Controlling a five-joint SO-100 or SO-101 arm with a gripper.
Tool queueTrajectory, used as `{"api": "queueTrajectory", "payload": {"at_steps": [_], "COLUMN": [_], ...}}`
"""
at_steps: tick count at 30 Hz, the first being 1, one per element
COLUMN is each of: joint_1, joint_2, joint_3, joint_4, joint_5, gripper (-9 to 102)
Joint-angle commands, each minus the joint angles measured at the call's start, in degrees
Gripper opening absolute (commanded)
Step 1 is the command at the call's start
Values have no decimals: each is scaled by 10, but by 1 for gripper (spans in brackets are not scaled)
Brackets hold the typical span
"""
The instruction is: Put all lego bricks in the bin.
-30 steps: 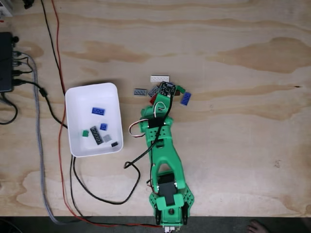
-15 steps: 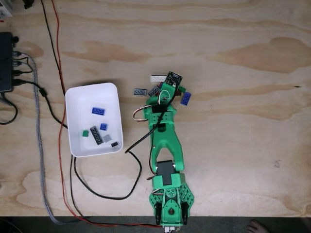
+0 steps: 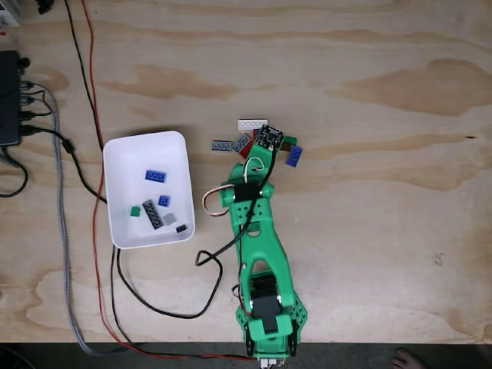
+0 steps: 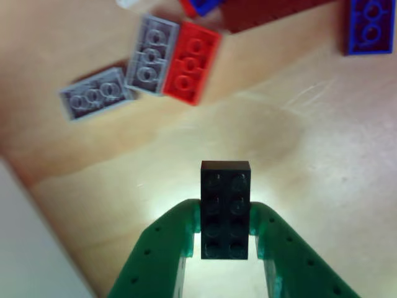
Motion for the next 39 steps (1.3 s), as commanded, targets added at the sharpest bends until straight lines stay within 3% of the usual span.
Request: {"api": "queueTrajectory", "payload": {"at_steps": [1, 5, 11, 15, 18, 22, 25, 29, 33, 39], "joint_1": [-86, -168, -325, -367, -344, -247, -112, 26, 25, -47], "joint_2": [249, 124, -95, -169, -152, -81, -29, -24, -77, -173], "joint_3": [-113, -232, -324, -361, -362, -356, -300, -155, -80, -79], "joint_4": [137, 168, 140, 109, 100, 105, 71, -59, -71, -100], "joint_5": [57, 63, 115, 161, 178, 171, 73, -92, -127, -59], "gripper": [0, 0, 0, 12, 24, 26, 25, 24, 21, 20]}}
